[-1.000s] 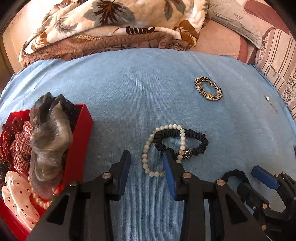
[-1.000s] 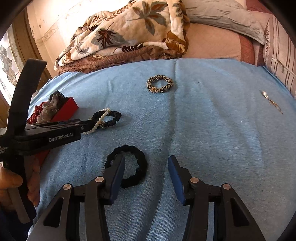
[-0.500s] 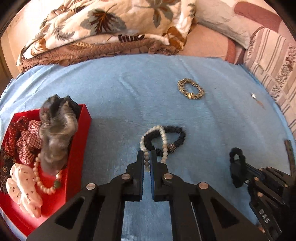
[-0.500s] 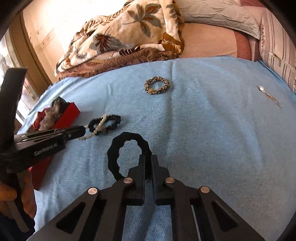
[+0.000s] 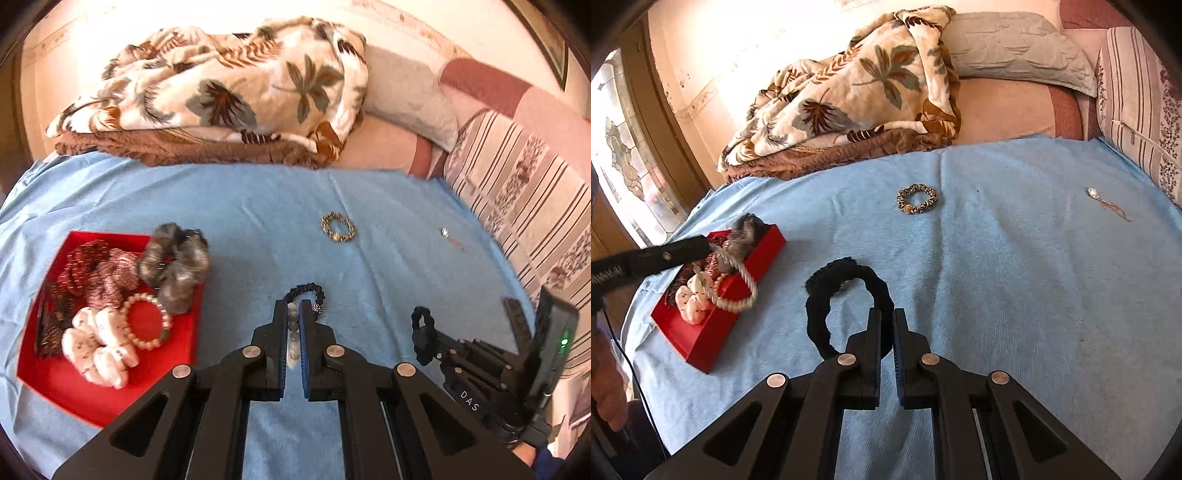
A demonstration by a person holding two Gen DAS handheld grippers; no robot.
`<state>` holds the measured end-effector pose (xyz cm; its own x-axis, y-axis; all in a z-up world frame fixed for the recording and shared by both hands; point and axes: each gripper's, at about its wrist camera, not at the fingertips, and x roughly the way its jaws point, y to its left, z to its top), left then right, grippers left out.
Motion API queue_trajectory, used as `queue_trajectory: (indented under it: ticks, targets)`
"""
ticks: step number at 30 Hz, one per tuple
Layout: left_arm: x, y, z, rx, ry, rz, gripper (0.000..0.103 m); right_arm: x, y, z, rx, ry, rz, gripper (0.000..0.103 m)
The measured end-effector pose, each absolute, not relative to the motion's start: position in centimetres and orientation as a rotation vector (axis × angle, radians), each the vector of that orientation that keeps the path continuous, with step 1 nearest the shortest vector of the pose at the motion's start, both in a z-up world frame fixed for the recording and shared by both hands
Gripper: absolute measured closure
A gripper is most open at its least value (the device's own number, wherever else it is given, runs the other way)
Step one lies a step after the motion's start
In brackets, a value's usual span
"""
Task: Organize jewelry
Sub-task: 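Carry the pearl bracelet and black scrunchie into the red tray and open both tools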
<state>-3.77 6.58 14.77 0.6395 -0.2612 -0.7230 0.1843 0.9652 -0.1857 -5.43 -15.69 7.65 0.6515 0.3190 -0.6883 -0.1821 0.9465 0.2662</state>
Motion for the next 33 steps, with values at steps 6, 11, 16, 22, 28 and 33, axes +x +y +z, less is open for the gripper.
queue_trajectory:
  ticks: [6, 11, 16, 22, 28, 33]
  targets:
    - [-6.3, 10.7, 17.0, -0.121, 0.795, -0.202, 0.097, -7.2, -14.8, 9.1, 0.160, 0.797, 0.306, 0.096]
    - [-7.6, 14.7, 17.5, -0.129, 0.776, -0.124, 0.097, -7.9, -12.4, 10.2, 0.119, 0.793, 0.352, 0.096]
    - [-8.4, 18.8, 16.8, -0.151, 0.784, -0.045, 0.097, -8.3, -8.7, 11.4, 0.065, 0.787, 0.423, 0.096]
    - [-8.6, 23.3, 14.5, -0.181, 0.808, 0.042, 0.097, -8.1, -2.8, 12.0, -0.002, 0.796, 0.532, 0.096]
    - [-7.9, 27.3, 11.7, -0.227, 0.848, 0.117, 0.097, -6.8, 3.5, 10.7, -0.021, 0.856, 0.648, 0.096]
    - [-7.2, 29.7, 9.6, -0.268, 0.880, 0.155, 0.097, -6.0, 8.5, 8.6, -0.071, 0.911, 0.705, 0.096]
